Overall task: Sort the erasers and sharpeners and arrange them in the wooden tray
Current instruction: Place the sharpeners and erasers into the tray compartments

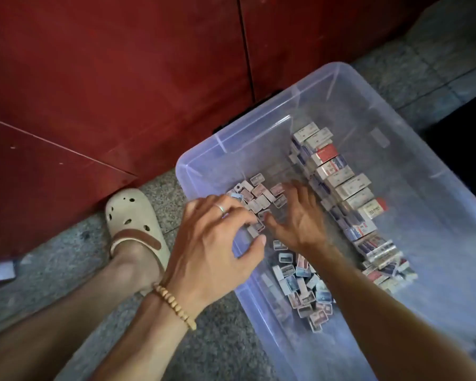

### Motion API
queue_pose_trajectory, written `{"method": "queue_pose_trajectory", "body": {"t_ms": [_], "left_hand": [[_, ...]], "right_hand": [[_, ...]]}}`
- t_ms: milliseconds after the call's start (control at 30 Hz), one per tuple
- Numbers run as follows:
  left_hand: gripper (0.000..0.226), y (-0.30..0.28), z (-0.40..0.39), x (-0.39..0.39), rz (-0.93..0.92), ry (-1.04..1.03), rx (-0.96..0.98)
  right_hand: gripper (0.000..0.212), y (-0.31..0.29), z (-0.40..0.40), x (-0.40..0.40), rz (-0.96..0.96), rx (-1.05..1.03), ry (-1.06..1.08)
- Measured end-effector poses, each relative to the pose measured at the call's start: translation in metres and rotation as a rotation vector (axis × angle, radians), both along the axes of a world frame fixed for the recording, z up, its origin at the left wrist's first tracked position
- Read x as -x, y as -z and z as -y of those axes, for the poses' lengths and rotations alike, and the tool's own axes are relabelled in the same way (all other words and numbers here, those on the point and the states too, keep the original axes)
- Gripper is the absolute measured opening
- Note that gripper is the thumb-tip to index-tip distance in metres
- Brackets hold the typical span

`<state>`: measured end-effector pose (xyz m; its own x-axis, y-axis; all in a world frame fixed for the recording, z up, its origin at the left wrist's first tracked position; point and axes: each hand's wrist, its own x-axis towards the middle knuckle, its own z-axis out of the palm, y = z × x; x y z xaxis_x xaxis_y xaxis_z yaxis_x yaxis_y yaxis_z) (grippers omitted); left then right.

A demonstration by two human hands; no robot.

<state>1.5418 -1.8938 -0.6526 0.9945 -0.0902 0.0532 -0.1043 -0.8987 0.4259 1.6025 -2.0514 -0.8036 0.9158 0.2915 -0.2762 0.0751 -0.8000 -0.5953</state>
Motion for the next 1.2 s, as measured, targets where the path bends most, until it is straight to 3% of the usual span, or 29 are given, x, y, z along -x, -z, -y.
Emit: {"method": "queue_pose_trajectory", "body": {"t_ms": [100, 200, 400, 533, 733, 1000, 1200], "left_hand": [[0.018, 0.015, -0.003, -0.001, 0.034, 0.053, -0.063], [0.015, 0.020, -0.001, -0.003, 0.037, 0.054, -0.073], [0.016, 0.019, 0.003, -0.005, 0.000, 0.031, -0.109], [0.016, 0.019, 0.003, -0.005, -0.008, 0.019, -0.112], [0.015, 0.018, 0.005, -0.005, -0.024, 0.013, -0.117], [0.014, 0.020, 0.005, -0.005, -0.036, 0.011, -0.110], [0.014, 0.020, 0.005, -0.005, -0.033, 0.007, -0.125]], "right_hand": [[0.090, 0.036, -0.010, -0.011, 0.013, 0.042, -0.047], [0.082, 0.058, -0.024, -0.019, 0.122, -0.012, -0.215], [0.068, 0.068, -0.010, -0.010, 0.259, 0.128, -0.487], [0.045, 0.066, -0.001, -0.009, 0.325, 0.172, -0.435], [0.069, 0.070, -0.007, -0.001, 0.253, 0.250, -0.438], [0.061, 0.067, -0.010, -0.013, 0.365, 0.290, -0.410], [0.068, 0.064, -0.016, -0.011, 0.331, 0.284, -0.378]]}}
